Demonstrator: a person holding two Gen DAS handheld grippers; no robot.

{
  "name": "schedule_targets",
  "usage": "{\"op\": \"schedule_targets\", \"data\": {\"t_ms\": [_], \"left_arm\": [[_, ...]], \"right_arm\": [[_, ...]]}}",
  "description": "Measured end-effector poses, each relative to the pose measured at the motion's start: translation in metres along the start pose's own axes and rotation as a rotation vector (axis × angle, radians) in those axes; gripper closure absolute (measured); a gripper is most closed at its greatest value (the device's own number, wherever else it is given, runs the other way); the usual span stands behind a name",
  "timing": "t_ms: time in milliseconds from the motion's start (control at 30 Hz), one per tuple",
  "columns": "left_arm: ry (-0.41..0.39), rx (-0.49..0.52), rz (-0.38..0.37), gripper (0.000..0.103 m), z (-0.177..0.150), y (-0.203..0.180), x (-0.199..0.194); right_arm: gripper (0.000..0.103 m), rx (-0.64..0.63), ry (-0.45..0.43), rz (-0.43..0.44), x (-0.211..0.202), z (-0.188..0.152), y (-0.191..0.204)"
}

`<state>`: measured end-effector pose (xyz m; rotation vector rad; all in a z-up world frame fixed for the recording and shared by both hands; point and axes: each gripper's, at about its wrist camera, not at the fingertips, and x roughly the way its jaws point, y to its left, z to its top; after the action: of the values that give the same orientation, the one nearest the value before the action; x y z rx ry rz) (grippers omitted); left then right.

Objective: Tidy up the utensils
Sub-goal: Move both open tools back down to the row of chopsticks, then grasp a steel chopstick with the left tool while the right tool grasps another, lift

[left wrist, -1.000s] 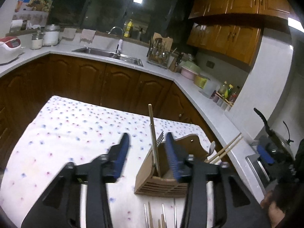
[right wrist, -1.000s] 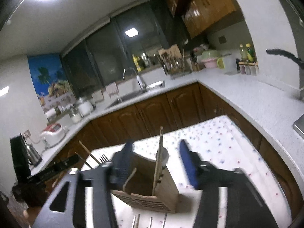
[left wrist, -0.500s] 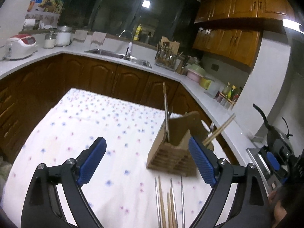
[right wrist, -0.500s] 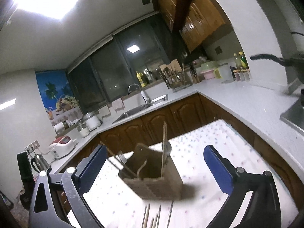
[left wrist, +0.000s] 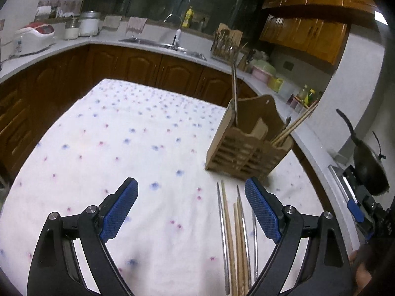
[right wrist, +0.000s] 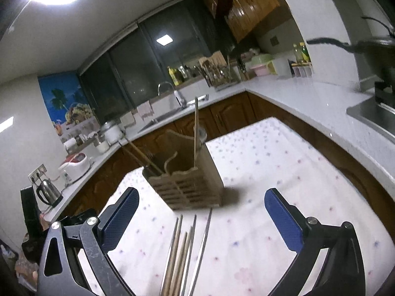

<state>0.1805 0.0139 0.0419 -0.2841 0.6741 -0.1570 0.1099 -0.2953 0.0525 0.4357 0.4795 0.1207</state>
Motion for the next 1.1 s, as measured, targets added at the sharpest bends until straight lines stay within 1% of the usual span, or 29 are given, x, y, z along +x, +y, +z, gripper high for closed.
{"op": "schedule_targets", "data": {"t_ms": [167, 400, 600, 767, 800, 833, 867, 900, 933, 967, 1000, 1033, 1067, 1100], "left_arm": [[0.018, 0.004, 0.005, 0.013, -0.005, 0.0, 0.003], [0.031, 0.021, 0.008, 0.013, -0.005, -0.002, 0.007], [0.068, 0.032, 0.023, 0.013, -0.008, -0.004, 0.02], [0.111, 0.051, 0.034, 0.014, -0.011, -0.009, 0.036], [0.116, 0.059, 0.038, 0.015, -0.012, -0.012, 0.039], [0.128, 0.068, 0.041, 0.022, -0.012, -0.014, 0.044], [0.143, 0.072, 0.039, 0.032, -0.013, -0.015, 0.049], [0.164, 0.071, 0.031, 0.037, -0.013, -0.016, 0.055], [0.189, 0.067, 0.015, 0.047, -0.014, -0.017, 0.062], [0.206, 0.065, 0.005, 0.05, -0.015, -0.018, 0.067], [0.226, 0.067, 0.001, 0.051, -0.015, -0.02, 0.075], [0.235, 0.069, -0.001, 0.051, -0.015, -0.022, 0.079], [0.244, 0.072, -0.006, 0.051, -0.014, -0.025, 0.085], [0.25, 0.076, -0.01, 0.051, -0.014, -0.028, 0.09]], "right_arm": [[0.001, 0.001, 0.028, -0.009, 0.002, -0.008, -0.002], [0.001, -0.002, 0.044, -0.009, 0.007, -0.007, 0.0], [0.001, -0.01, 0.066, -0.01, 0.018, -0.009, 0.001], [0.002, -0.022, 0.109, -0.008, 0.032, -0.013, -0.001], [0.004, -0.024, 0.116, -0.005, 0.035, -0.014, -0.001], [0.006, -0.029, 0.128, -0.004, 0.039, -0.015, -0.001], [0.008, -0.033, 0.14, -0.003, 0.043, -0.015, -0.001], [0.012, -0.038, 0.155, -0.001, 0.049, -0.017, -0.001], [0.018, -0.042, 0.171, -0.001, 0.054, -0.018, -0.001], [0.021, -0.044, 0.198, -0.001, 0.062, -0.02, -0.001], [0.028, -0.044, 0.221, -0.001, 0.069, -0.021, -0.001], [0.034, -0.045, 0.241, 0.0, 0.076, -0.023, -0.001], [0.038, -0.047, 0.256, 0.0, 0.081, -0.024, -0.001], [0.044, -0.05, 0.273, -0.001, 0.088, -0.026, -0.001]]}}
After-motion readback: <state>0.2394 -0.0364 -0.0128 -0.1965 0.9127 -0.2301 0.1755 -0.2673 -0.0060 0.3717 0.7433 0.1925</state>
